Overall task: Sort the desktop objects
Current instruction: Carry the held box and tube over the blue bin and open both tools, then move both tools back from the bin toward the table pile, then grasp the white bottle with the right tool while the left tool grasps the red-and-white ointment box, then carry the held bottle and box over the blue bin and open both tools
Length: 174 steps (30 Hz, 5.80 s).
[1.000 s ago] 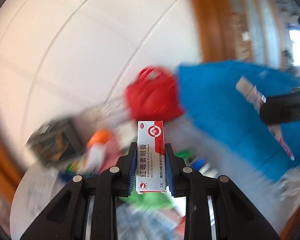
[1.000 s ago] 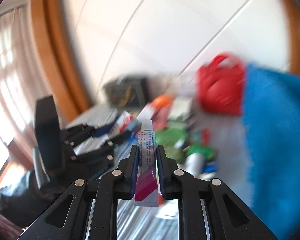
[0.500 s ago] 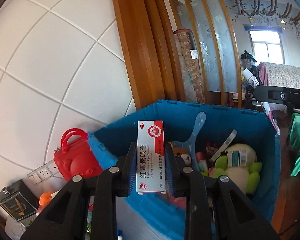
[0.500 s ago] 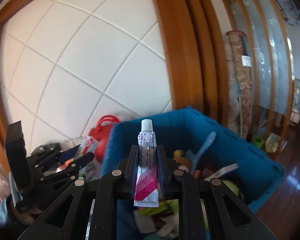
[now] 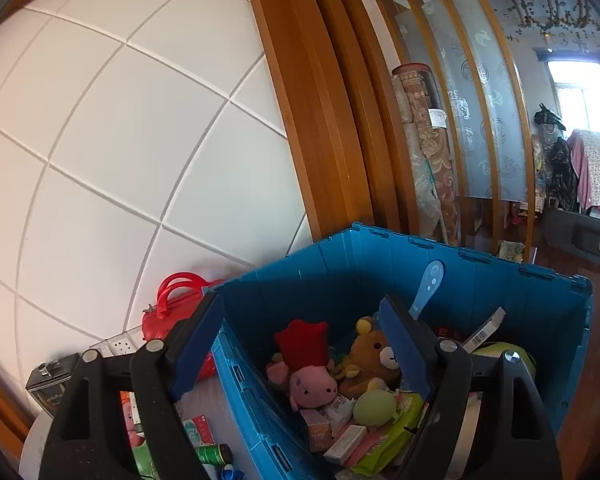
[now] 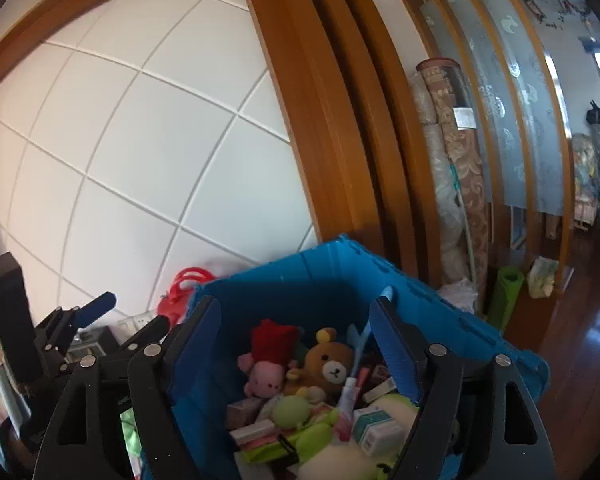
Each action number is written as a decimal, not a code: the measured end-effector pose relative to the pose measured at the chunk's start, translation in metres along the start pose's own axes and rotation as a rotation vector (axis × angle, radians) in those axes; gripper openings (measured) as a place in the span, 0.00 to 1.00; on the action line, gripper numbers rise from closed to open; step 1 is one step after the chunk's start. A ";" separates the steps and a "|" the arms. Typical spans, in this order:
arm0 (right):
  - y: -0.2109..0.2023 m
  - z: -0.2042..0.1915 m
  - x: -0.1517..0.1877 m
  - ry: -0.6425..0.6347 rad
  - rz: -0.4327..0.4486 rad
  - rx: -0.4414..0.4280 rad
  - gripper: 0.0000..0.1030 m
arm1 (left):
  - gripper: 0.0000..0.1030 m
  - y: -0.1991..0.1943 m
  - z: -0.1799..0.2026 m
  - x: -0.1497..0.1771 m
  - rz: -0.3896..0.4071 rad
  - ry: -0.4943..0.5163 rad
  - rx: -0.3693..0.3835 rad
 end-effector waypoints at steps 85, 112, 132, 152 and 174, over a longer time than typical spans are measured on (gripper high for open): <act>0.242 -0.172 0.438 -0.343 -0.930 -0.162 0.42 | 0.77 0.083 -0.127 0.511 -0.805 -0.504 -0.039; 0.085 -0.256 0.265 -0.351 -0.363 -0.251 0.42 | 0.40 -0.052 -0.218 0.257 -0.190 -0.074 -0.193; -0.014 -0.070 0.037 -0.149 0.016 0.065 0.42 | 0.40 -0.003 -0.038 0.007 0.140 0.052 0.065; 0.021 0.037 -0.025 0.010 -0.023 0.083 0.85 | 0.91 0.030 0.013 -0.044 0.053 0.103 -0.064; -0.041 -0.050 0.044 -0.077 -0.007 -0.054 1.00 | 0.94 -0.077 -0.083 0.058 0.085 -0.119 -0.186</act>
Point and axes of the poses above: each gripper's, at about its wrist camera, not at the fingertips, and y roughly the way its jaws point, z to its right, x to its underside, the point moved 4 cm from there along y, roughly the way its jaws point, and after that the axes turned 13 degrees about y, right-handed, at the moved point
